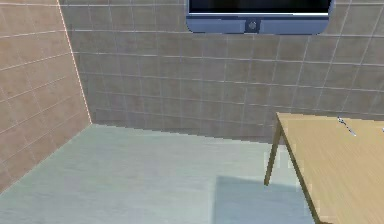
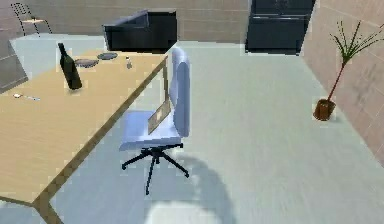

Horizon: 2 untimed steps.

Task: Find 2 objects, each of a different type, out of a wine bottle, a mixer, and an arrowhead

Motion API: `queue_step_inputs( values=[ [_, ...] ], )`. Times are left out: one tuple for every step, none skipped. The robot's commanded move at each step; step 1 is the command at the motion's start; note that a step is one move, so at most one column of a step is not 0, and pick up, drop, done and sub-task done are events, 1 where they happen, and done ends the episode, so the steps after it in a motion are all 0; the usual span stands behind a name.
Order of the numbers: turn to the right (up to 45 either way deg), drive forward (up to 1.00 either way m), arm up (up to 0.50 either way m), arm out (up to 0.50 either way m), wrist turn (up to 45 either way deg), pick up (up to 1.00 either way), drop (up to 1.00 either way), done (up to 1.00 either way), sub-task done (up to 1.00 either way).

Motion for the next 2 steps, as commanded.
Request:
queue_step_inputs(
  values=[
    [-3.0,0.00,0.00,0.00,0.0,0.00,0.00,0.00,0.00],
    [0.0,0.25,0.00,0.00,0.0,0.00,0.00,0.00,0.00]
  ],
)
